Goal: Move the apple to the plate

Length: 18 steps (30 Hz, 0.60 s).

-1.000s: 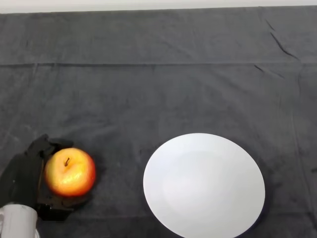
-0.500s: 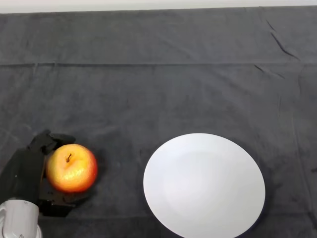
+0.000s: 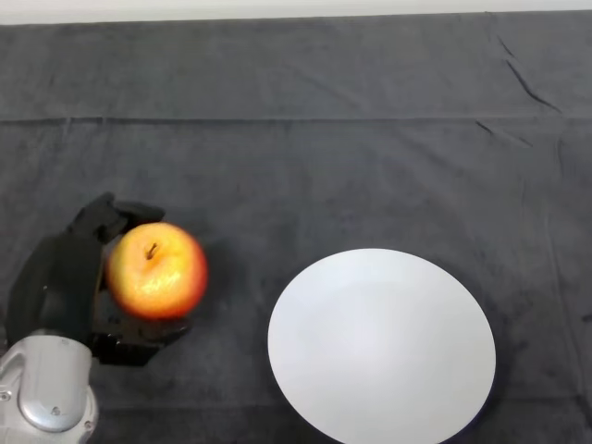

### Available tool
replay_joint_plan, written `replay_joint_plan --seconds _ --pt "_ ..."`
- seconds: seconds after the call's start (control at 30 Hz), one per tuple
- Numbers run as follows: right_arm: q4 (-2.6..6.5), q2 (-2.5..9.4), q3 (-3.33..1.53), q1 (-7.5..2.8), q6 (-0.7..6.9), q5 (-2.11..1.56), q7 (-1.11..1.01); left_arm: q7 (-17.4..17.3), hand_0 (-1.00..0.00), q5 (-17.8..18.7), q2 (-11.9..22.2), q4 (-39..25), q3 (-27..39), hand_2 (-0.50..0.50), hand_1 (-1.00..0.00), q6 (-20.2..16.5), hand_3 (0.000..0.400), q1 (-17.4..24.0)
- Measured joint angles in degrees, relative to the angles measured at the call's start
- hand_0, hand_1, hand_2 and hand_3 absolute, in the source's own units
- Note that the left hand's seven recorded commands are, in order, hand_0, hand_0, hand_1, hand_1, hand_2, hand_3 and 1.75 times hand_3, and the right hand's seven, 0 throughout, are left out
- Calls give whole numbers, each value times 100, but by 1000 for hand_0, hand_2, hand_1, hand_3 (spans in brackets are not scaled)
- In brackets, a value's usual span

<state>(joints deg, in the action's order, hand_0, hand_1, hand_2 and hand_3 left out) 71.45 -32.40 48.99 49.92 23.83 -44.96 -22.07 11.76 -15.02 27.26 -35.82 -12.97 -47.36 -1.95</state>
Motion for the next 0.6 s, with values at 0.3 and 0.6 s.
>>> replay_joint_plan --seconds 0.3,0.6 --pt "0 -2 -1 -3 -1 -1 0 -56 -1000 -306 -9 2 -642 0 -1000 -232 400 -513" --pt "0 -3 -1 -4 -1 -1 0 -59 -1000 -436 -275 117 -1285 0 -1000 -248 400 -1143"
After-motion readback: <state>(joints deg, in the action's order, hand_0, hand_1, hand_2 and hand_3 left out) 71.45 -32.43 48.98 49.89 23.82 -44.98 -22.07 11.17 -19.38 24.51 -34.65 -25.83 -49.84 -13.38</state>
